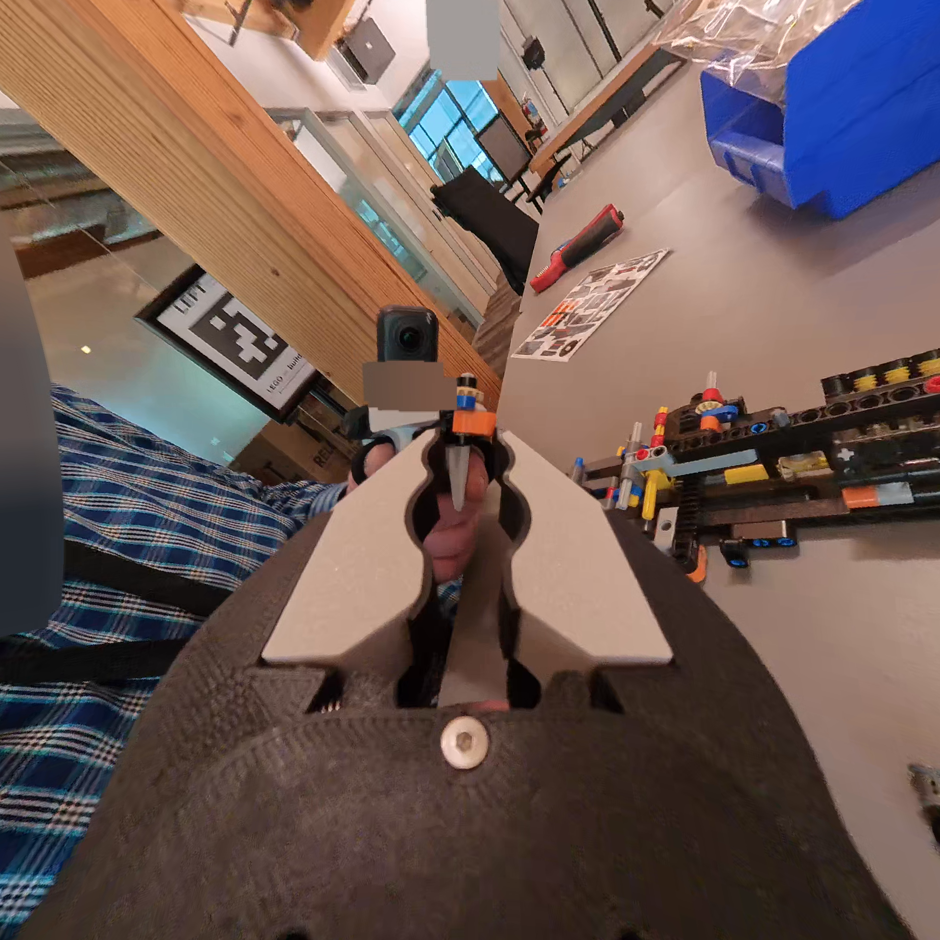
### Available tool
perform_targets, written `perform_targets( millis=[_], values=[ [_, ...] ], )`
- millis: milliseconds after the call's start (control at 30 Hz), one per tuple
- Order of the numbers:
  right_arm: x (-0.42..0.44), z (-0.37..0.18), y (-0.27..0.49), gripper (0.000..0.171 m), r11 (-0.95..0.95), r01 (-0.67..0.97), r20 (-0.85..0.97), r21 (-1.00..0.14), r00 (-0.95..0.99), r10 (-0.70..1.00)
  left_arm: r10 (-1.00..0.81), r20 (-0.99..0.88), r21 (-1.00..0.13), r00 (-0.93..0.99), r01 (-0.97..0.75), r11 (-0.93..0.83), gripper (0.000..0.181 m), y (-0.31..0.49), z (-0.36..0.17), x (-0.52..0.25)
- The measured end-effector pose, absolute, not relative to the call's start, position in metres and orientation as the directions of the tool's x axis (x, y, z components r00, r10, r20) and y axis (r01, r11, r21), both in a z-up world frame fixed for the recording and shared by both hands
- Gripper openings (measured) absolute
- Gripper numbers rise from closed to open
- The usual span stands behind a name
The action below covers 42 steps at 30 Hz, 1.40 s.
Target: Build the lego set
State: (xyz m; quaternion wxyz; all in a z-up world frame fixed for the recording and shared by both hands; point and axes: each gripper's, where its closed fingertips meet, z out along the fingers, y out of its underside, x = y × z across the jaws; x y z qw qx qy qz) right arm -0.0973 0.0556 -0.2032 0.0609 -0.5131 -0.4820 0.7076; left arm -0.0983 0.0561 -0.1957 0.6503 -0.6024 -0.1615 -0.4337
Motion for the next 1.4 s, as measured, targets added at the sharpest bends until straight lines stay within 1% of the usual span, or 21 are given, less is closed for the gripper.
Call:
perform_targets(
  millis=[100,200,367,433,500,567,633,733,800,867,1000,1233,1400],
  values=[
    [-0.093,-0.2,0.061,0.013,-0.561,0.384,-0.678,-0.733,-0.475,0.561,-0.369,0.735,-0.649,0.568,0.748,-0.141,0.008,0.059,-0.202,-0.092],
    [-0.085,-0.205,0.063,0.012,-0.564,0.396,-0.687,-0.725,-0.467,0.556,-0.364,0.746,-0.647,0.558,0.738,-0.192,0.009,0.06,-0.209,-0.083],
    [-0.073,-0.209,0.073,0.012,-0.555,0.401,-0.685,-0.729,-0.421,0.595,-0.312,0.704,-0.707,0.638,0.669,-0.229,0.03,0.059,-0.218,-0.085],
    [-0.073,-0.22,0.082,0.012,-0.533,0.422,-0.675,-0.733,-0.355,0.647,-0.235,0.622,-0.782,0.747,0.578,-0.231,0.036,0.057,-0.225,-0.097],
    [-0.075,-0.233,0.088,0.012,-0.512,0.467,-0.674,-0.72,-0.298,0.676,-0.139,0.447,-0.879,0.884,0.404,-0.253,0.041,0.054,-0.236,-0.114],
    [-0.078,-0.244,0.088,0.012,-0.512,0.512,-0.693,-0.69,-0.261,0.672,-0.071,0.254,-0.921,0.965,0.219,-0.321,0.042,0.053,-0.249,-0.13],
    [-0.083,-0.251,0.089,0.012,-0.511,0.54,-0.701,-0.669,-0.229,0.675,-0.046,0.17,-0.913,0.984,0.14,-0.383,0.046,0.054,-0.258,-0.141],
    [-0.093,-0.261,0.092,0.012,-0.508,0.568,-0.702,-0.648,-0.187,0.687,-0.071,0.138,-0.864,0.988,0.085,-0.497,0.062,0.057,-0.279,-0.145],
    [-0.098,-0.266,0.094,0.012,-0.5,0.576,-0.691,-0.647,-0.165,0.704,-0.081,0.099,-0.851,0.992,0.042,-0.524,0.067,0.06,-0.284,-0.151],
    [-0.102,-0.271,0.094,0.012,-0.486,0.584,-0.676,-0.651,-0.153,0.721,-0.087,0.074,-0.849,0.993,0.017,-0.527,0.066,0.063,-0.283,-0.157],
    [-0.106,-0.278,0.093,0.012,-0.435,0.597,-0.617,-0.675,-0.133,0.776,-0.132,0.086,-0.814,0.988,-0.007,-0.581,0.064,0.065,-0.296,-0.155],
    [-0.107,-0.285,0.094,0.011,-0.391,0.606,-0.565,-0.693,-0.12,0.816,-0.171,0.094,-0.795,0.981,-0.03,-0.605,0.072,0.069,-0.3,-0.153],
    [-0.108,-0.285,0.092,0.011,-0.398,0.599,-0.566,-0.695,-0.114,0.817,-0.186,0.086,-0.782,0.979,-0.049,-0.621,0.072,0.072,-0.304,-0.152]
  ],
)
